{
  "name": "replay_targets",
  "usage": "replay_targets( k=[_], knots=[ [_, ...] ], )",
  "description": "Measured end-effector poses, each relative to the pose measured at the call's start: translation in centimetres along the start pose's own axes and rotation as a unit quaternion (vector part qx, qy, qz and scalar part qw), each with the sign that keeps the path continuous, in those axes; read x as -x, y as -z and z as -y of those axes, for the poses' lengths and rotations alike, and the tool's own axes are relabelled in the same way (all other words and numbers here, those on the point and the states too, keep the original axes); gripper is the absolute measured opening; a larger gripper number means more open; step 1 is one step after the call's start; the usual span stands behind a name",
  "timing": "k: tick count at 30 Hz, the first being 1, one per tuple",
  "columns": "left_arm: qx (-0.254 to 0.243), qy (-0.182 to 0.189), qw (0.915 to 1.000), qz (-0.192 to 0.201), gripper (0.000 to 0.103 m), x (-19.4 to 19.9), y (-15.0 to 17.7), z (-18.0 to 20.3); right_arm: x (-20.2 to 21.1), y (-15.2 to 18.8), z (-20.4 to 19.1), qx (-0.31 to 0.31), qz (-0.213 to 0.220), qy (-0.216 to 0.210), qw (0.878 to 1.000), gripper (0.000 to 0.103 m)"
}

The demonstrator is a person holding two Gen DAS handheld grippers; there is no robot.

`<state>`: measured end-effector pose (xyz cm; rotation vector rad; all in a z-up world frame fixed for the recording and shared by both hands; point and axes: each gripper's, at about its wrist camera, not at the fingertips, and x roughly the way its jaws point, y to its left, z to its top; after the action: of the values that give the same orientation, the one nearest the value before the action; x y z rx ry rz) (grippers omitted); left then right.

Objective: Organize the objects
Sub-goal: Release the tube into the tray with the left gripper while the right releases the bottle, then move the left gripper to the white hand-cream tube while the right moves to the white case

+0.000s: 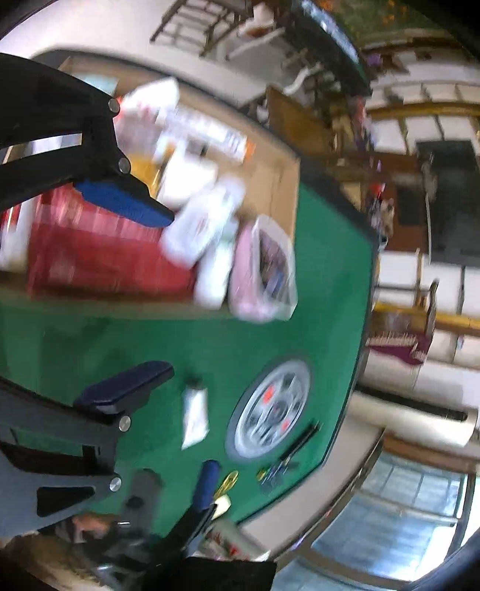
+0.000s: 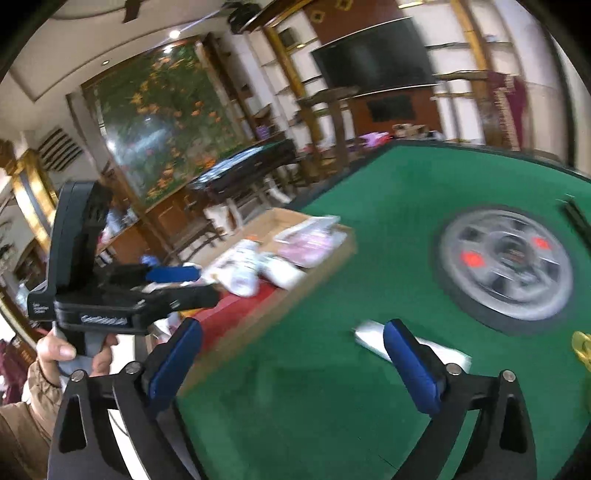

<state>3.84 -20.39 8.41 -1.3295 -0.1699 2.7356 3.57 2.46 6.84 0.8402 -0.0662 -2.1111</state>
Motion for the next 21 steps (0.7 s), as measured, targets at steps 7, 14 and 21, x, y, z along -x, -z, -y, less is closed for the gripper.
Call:
replay_targets(
  k=[7, 14, 21],
  knots=[
    [-0.083, 0.012, 0.9960, -0.031, 0.075, -3.1, 2.8, 8.1, 6.9, 2.9, 7.7, -0.088, 0.044, 0.123, 0.987, 0.103],
    [-0.148, 0.000, 0.9881, -0.040, 0.075, -6.5, 2.1, 12.5, 10.2, 3.2, 11.0, -0.162, 0.078, 0.137, 0.974, 0.103],
    [-0.201, -0.029, 0.9782, -0.044, 0.075, -9.1, -0.6, 12.9, 9.7, 3.0, 10.2, -0.147, 0.071, 0.127, 0.978, 0.103]
  ],
)
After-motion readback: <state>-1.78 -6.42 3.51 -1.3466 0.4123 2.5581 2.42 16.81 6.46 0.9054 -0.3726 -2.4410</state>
